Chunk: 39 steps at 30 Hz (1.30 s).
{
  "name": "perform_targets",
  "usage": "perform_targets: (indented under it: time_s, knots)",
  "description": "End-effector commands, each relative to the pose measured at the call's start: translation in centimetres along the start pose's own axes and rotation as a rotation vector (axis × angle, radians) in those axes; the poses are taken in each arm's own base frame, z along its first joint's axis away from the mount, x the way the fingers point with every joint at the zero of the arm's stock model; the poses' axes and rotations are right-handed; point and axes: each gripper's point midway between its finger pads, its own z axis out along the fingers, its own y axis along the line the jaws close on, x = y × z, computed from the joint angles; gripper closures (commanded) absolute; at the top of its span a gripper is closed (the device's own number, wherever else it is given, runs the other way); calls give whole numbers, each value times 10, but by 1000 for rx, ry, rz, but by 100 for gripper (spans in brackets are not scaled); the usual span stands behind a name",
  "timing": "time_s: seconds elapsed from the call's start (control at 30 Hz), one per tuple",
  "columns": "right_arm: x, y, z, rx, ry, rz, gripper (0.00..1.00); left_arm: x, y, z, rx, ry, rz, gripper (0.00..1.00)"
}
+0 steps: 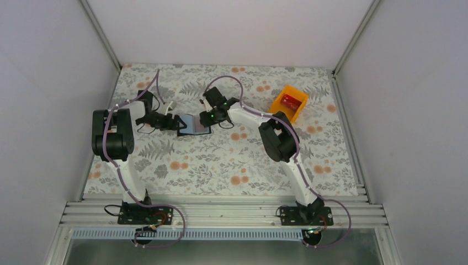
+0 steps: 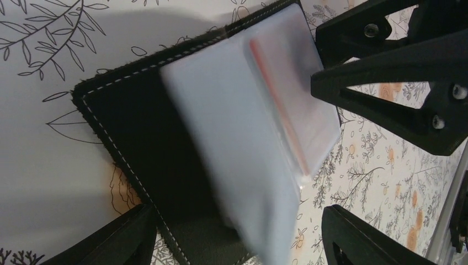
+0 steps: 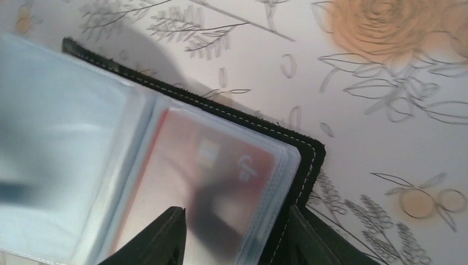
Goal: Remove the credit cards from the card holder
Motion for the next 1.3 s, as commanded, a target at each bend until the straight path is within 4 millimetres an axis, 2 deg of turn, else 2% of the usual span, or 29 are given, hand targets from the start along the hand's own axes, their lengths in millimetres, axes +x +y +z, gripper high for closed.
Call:
perform_targets:
  time_s: [0.0,0.1,0.2,0.33,0.53,0.63,0.7,0.73,0.77,0.8,0.87,0.97,1.0,1.07,1.1,1.13,1.17,1.2,1.23,1.27]
  knots:
    - [6,30,8,-170,33,-10,55,24,9,14,-27,75,-36,25]
    - [5,52,4,-297,39,-20,63,27,9,17,-26,85,-35,31]
    - [-1,78,-9,-443,29,-32,66,27,8,20,-24,92,-30,32]
    - [-5,98,-18,-571,23,-35,66,27,5,21,-19,94,-22,35]
    - [-11,108,-21,-659,15,-11,66,26,3,20,-13,91,-12,38]
    - [-14,97,-18,-640,15,40,67,27,4,21,-15,93,-12,42]
    - [-15,85,-19,-622,10,78,67,28,5,22,-15,96,-15,57]
    - [-19,80,-23,-601,-4,86,67,29,5,23,-13,99,-19,69]
    - [-20,73,-25,-569,-14,92,67,30,5,23,-11,100,-21,86]
    - [-24,67,-31,-536,-35,88,67,30,5,23,-10,99,-21,95]
    - [-29,55,-45,-483,-73,72,66,28,1,21,5,92,-7,97]
    - [-47,30,-81,-358,-180,46,63,14,-18,9,45,49,67,98]
    - [-56,20,-99,-291,-230,30,59,4,-26,2,43,25,114,98]
    - [-78,-1,-139,-110,-344,-35,42,-16,-45,-16,19,-27,224,98]
    - [-90,-8,-164,-32,-404,-67,30,-28,-56,-27,8,-55,282,97]
    - [-104,-13,-194,42,-476,-97,23,-37,-69,-36,3,-79,338,98]
    - [-117,-21,-224,131,-547,-124,7,-49,-84,-48,-2,-108,399,98]
    - [-130,-22,-255,181,-614,-155,1,-60,-99,-60,-3,-131,454,98]
    - [-141,-20,-287,216,-682,-188,1,-69,-114,-70,-5,-152,507,98]
    - [-152,-16,-328,239,-778,-201,1,-78,-131,-83,-8,-175,562,98]
